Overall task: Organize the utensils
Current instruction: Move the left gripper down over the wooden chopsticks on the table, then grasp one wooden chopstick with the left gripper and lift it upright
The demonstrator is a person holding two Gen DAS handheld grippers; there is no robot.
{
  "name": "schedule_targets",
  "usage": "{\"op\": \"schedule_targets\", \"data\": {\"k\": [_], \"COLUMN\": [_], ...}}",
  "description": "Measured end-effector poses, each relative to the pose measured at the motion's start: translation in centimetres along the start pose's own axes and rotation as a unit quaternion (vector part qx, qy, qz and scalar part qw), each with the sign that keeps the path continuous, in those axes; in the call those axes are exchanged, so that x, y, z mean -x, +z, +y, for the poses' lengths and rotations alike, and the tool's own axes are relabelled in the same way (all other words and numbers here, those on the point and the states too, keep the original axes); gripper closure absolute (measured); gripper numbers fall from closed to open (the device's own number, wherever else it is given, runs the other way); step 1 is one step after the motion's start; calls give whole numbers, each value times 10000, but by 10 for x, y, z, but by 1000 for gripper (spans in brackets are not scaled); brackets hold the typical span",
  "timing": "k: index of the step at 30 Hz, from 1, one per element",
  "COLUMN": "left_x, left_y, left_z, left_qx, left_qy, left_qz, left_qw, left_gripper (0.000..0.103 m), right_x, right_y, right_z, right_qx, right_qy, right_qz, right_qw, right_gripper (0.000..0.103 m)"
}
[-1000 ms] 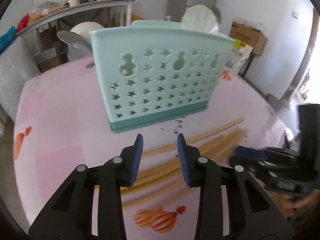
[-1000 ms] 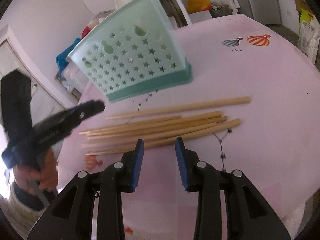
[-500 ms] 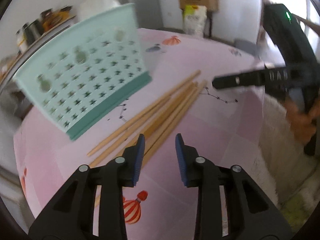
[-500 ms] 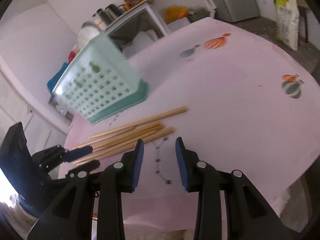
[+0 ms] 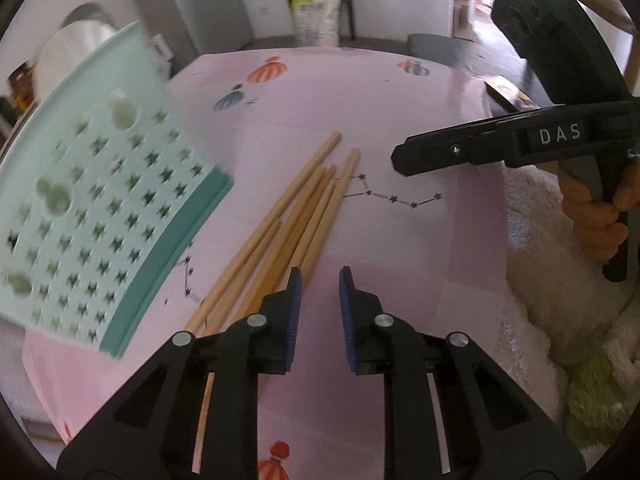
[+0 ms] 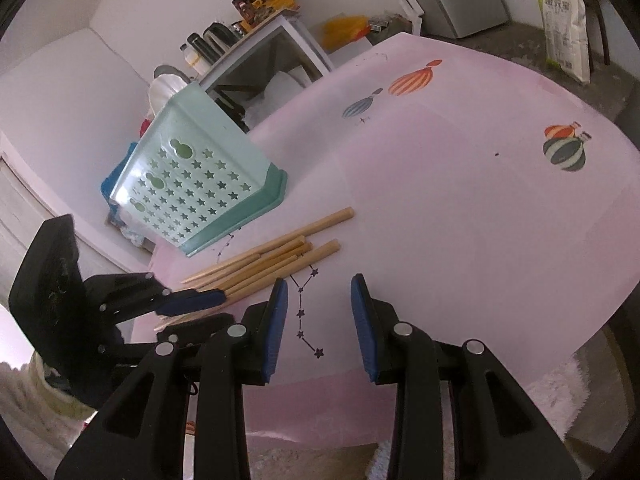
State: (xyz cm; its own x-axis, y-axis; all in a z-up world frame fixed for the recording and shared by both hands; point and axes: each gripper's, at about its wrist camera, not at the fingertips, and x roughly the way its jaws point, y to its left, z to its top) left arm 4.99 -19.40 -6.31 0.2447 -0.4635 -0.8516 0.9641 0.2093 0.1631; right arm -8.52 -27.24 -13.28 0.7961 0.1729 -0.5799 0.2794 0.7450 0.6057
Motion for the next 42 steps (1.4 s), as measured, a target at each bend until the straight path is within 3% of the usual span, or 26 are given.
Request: {"op": "schedule_targets", "data": {"k": [5, 8, 14, 25, 35, 42], "left_x": [-5, -11, -17, -8, -18, -17], "left_y": [15, 22, 28, 17, 36, 35], "left_z": [-1, -2, 5, -12, -9, -24], "left_qx": [-315, -519, -282, -340, -169, -503], "left_qy": [-338, -267, -546, -121, -261, -7], "left_qz": [140, 197, 367, 583, 717, 631], "left_qw": [9988, 9981, 9974, 9976, 9969, 9967], "left_gripper": [86, 86, 95, 96, 91, 97], "right_x": [1, 2, 3, 9, 14, 15], "right_y": [0, 1, 3, -3, -9, -10], "right_z": [-4, -5, -11, -13, -15, -15], "right_qx": [-134, -159, -254, -224, -380, -356], "right_qy": [91, 70, 112, 252, 422, 429], "right_qz": [-10, -32, -94, -170, -316, -376], "right_qw": [9999, 9998, 9996, 9993, 9979, 9977], "right_gripper": [70, 70, 70, 70, 70, 71]}}
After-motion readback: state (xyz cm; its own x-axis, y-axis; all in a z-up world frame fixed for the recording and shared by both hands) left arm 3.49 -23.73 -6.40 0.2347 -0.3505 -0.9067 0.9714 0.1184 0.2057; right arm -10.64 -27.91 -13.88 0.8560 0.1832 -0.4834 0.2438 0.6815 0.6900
